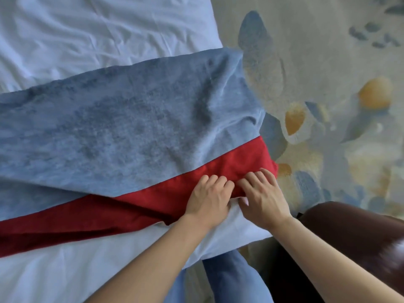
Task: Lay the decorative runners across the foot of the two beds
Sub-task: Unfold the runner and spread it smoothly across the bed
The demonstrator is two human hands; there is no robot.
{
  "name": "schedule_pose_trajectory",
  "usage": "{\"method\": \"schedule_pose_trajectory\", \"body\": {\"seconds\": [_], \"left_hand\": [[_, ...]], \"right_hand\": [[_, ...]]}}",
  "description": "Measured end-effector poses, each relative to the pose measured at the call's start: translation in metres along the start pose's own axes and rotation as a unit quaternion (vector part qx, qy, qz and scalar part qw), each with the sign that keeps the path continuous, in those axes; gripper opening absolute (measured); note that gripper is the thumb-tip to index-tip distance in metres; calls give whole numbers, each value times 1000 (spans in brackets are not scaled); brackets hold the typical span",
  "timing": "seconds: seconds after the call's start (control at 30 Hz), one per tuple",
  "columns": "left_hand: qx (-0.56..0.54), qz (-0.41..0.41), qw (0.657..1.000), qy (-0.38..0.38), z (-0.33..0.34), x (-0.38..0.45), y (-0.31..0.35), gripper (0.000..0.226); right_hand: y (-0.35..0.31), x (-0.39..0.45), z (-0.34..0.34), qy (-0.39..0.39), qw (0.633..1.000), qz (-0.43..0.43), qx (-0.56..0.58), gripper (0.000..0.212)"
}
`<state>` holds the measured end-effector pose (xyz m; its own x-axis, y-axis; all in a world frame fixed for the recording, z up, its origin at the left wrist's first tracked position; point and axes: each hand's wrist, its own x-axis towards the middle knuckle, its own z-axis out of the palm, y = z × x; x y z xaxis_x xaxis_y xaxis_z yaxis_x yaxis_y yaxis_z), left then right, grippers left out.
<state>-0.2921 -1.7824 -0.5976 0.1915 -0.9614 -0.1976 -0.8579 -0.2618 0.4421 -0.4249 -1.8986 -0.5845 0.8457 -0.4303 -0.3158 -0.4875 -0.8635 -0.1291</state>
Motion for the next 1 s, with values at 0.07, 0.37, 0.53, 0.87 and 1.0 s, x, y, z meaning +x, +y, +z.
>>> {"method": "schedule_pose_trajectory", "body": {"seconds": [0.07,0.37,0.53,0.87,1.0], "left_hand": [[10,20,1000,-9,8,15,17,4],[13,-27,999,-18,51,39,70,7],[18,-59,998,-6,54,54,81,11],[-10,-102,995,-8,66,61,119,7],[-6,-86,996,33,29,84,93,17]], "right_hand": [[17,-9,3,6,1000,12,-22,12],[56,-29,27,60,998,7,-17,21],[74,-25,28,67,998,-4,4,20],[113,-38,24,27,998,-35,42,16],[125,4,0,64,996,-10,68,6]]}}
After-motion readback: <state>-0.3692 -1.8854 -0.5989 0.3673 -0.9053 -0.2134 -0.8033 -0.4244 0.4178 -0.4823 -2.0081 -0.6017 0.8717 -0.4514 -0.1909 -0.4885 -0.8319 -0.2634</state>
